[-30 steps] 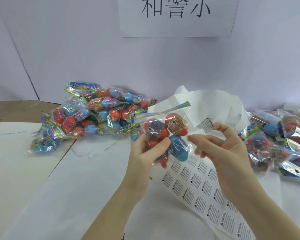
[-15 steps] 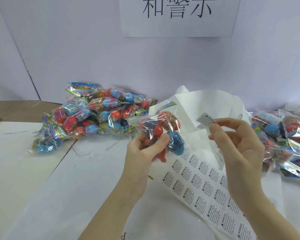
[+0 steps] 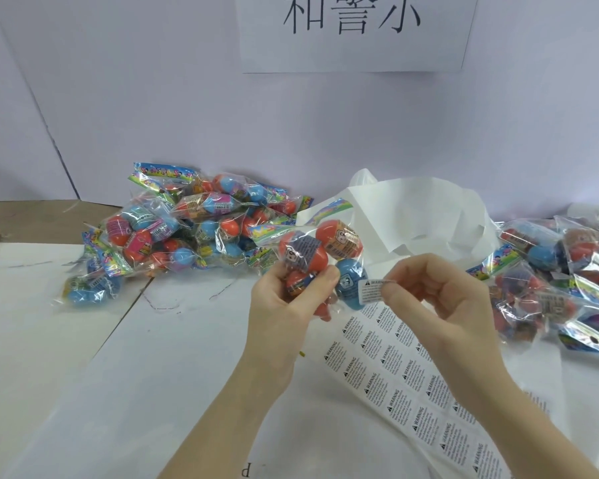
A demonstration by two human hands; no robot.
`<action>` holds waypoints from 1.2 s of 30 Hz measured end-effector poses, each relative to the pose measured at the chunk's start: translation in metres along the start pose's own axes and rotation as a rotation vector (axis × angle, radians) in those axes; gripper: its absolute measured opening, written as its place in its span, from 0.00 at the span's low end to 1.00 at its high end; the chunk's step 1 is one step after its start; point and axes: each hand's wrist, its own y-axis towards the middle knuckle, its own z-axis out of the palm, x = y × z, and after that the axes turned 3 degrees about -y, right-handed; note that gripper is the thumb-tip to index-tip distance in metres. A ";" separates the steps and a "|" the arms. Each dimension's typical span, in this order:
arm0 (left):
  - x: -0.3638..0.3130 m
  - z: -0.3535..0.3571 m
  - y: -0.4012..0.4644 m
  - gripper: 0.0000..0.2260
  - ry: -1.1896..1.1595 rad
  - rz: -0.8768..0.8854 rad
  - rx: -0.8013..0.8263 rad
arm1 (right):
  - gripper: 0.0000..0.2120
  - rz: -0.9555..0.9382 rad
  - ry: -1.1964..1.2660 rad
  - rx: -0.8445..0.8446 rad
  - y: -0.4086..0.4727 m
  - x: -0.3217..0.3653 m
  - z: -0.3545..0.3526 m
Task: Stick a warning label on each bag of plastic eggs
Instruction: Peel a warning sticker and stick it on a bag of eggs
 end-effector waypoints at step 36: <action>-0.007 0.002 -0.008 0.15 0.004 -0.107 0.248 | 0.13 0.252 0.195 0.159 0.001 0.007 0.005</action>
